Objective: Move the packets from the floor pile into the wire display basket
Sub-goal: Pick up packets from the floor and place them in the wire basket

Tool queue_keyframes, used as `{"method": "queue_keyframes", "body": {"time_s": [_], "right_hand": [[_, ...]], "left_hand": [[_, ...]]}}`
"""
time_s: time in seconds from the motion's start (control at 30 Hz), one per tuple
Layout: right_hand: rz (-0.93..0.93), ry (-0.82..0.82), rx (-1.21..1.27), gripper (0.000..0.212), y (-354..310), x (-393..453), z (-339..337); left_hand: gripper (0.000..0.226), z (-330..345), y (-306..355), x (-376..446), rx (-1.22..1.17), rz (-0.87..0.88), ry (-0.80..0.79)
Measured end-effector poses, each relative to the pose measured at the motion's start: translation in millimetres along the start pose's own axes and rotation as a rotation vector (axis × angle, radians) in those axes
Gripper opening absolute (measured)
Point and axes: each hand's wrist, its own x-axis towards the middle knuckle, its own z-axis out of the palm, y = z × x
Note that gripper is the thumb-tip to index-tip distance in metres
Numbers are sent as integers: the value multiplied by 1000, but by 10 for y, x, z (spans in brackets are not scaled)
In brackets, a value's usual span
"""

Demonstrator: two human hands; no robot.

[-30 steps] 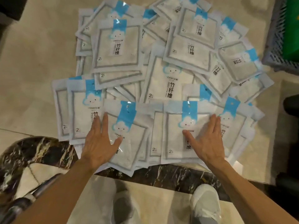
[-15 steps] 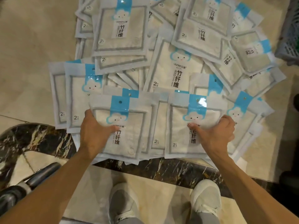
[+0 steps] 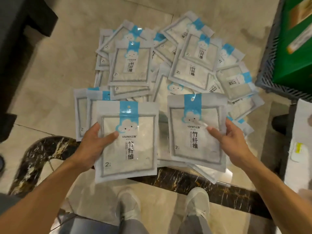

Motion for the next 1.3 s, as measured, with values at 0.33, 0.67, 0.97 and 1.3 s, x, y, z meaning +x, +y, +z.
{"method": "queue_keyframes", "body": {"time_s": [0.33, 0.67, 0.97, 1.3], "right_hand": [[2, -36, 158, 22, -2164, -1145, -556], [-154, -89, 97, 17, -4766, -2716, -939], [-310, -260, 167, 21, -6209, -4305, -957], [-528, -589, 155, 21, -6983, -5173, -561]], "left_hand": [[29, -240, 1777, -1369, -109, 120, 80], [58, -987, 3892, -3359, -188, 327, 0], [59, -1934, 4821, -5503, -299, 558, 92], [67, -2264, 4562, -7107, -406, 716, 355]]}}
